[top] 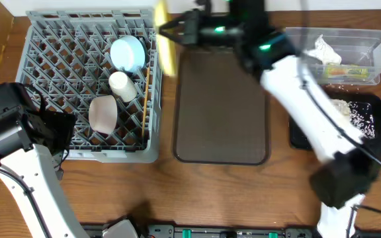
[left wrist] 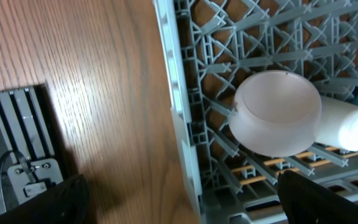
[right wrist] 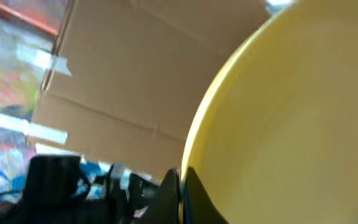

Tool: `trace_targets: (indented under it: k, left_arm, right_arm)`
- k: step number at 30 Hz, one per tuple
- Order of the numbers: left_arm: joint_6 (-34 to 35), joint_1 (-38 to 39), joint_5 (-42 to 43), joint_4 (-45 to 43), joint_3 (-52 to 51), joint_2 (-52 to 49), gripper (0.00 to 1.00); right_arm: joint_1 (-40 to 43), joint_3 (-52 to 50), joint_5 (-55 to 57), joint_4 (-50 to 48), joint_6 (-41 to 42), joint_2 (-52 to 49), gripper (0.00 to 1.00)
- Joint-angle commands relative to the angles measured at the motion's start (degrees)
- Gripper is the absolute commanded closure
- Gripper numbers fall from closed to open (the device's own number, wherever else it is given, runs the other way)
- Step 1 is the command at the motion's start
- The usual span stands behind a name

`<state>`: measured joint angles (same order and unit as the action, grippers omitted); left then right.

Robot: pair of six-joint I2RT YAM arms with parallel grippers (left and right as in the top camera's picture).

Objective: Sort waste into correct bins and load items into the dishwasher
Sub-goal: 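Carry the emptied yellow plate left toward the dish rack, then stand the yellow plate upright in the rack and release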

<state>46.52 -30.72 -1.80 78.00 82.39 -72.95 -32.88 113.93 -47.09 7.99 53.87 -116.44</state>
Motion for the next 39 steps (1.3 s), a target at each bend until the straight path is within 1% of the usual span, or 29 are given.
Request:
trace_targets:
  k: [1,3,6,10,14,16,17,18,19,21,22,23,26,30,33,36,39]
  left_arm:
    - [0.31,-0.24,-0.31,0.2,0.55,0.35,0.02]
    - [0.31,-0.24,-0.31,0.2,0.55,0.35,0.02]
    - [0.31,-0.24,-0.31,0.2,0.55,0.35,0.02]
    - [0.31,-0.24,-0.31,0.2,0.55,0.35,0.02]
    - [0.31,-0.24,-0.31,0.2,0.55,0.35,0.02]
    - [0.31,-0.24,-0.31,0.17,0.55,0.35,0.02]
    - [0.31,-0.24,-0.31,0.2,0.55,0.35,0.02]
    - [0.31,-0.24,-0.31,0.2,0.55,0.35,0.02]
    - [0.31,-0.24,-0.31,0.2,0.55,0.35,0.02]
    - [0.31,-0.24,-0.31,0.17,0.55,0.35,0.02]
    - [0.31,-0.24,-0.31,0.2,0.55,0.35,0.02]
    - [0.31,-0.24,-0.31,0.2,0.55,0.35,0.02]
    - [0.31,-0.24,-0.31,0.2,0.55,0.35,0.02]
    - [0.31,-0.24,-0.31,0.2,0.55,0.35,0.02]
    - [0.31,-0.24,-0.31,0.2,0.55,0.35,0.02]
    - [0.31,-0.24,-0.31,0.2,0.55,0.35,0.02]
    - [0.31,-0.24,-0.31,0.2,0.55,0.35,0.02]
  right_arm:
    - [-2.99,0.28,2.34,-8.59,7.93,-6.99,0.99]
    - [-4.46,0.28,2.34,-15.5,10.82,-10.88,0.99]
    - [-5.62,0.28,3.93,-21.14,12.39,-15.21,0.99]
    - [-6.4,0.28,7.48,-19.61,12.37,-18.14,0.99]
    - [-6.95,0.28,11.23,-15.82,8.24,-18.34,0.99]
    - [-7.06,0.28,11.74,-15.85,7.5,-18.29,0.99]
    - [-7.06,0.28,11.72,-15.87,7.02,-18.29,0.95]
    - [-7.06,0.28,11.65,-15.87,6.47,-18.25,0.87]
    - [-7.06,0.28,11.37,-15.85,5.92,-18.1,0.75]
    - [-6.91,0.28,10.73,-15.56,5.27,-17.46,0.5]
    - [-6.8,0.28,10.71,-14.71,4.94,-16.92,0.39]
    - [-6.62,0.31,10.86,-13.7,3.67,-16.09,0.33]
    - [-6.01,0.39,14.21,-7.43,-1.81,-12.26,0.24]
    - [-4.9,0.39,25.92,8.83,-11.52,-3.08,0.13]
    - [-3.76,0.39,35.85,20.61,-16.48,4.2,0.01]
    - [-2.29,0.39,43.54,31.54,-20.98,11.06,0.01]
    - [-0.7,0.39,46.31,40.68,-24.48,16.72,0.01]
